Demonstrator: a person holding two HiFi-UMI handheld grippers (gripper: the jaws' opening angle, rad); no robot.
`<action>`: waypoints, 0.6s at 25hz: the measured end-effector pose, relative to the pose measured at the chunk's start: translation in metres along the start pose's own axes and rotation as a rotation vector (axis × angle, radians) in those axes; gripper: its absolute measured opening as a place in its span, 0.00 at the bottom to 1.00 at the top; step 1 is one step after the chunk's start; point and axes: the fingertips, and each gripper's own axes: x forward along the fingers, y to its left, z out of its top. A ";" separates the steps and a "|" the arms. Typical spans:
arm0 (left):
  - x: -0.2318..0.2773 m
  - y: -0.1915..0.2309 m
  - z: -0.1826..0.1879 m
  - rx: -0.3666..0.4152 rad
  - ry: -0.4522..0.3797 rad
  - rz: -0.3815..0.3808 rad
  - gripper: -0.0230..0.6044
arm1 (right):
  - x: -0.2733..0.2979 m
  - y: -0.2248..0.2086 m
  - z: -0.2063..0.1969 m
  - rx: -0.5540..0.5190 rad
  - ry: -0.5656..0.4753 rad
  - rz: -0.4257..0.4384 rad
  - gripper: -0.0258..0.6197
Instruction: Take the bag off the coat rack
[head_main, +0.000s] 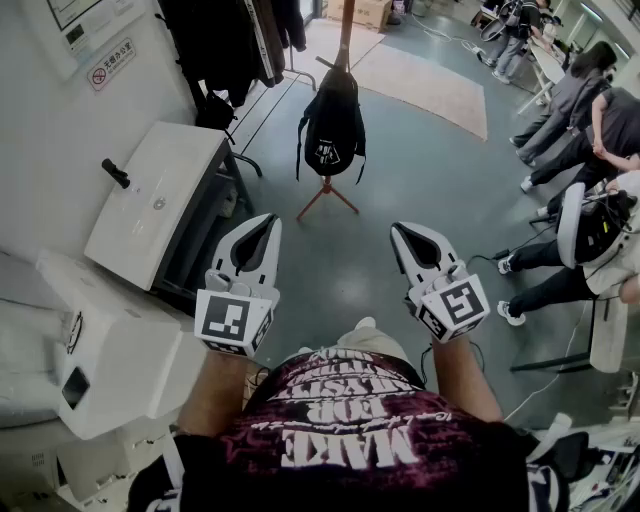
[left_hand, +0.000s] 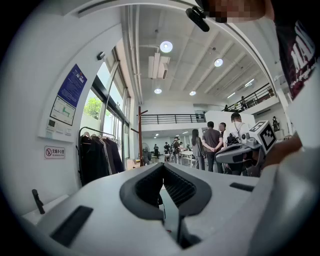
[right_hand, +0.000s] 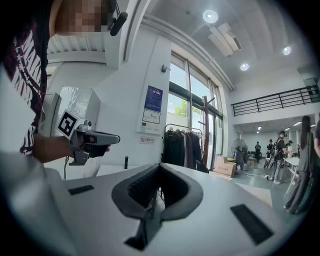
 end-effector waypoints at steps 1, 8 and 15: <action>0.001 -0.001 -0.001 -0.004 0.003 -0.003 0.05 | 0.000 0.001 -0.001 0.003 0.002 0.002 0.05; 0.018 0.003 -0.007 -0.017 -0.002 0.017 0.05 | 0.008 -0.010 -0.006 -0.002 -0.008 -0.006 0.05; 0.052 0.031 -0.006 -0.038 -0.031 0.113 0.05 | 0.031 -0.053 -0.006 0.020 -0.041 -0.013 0.05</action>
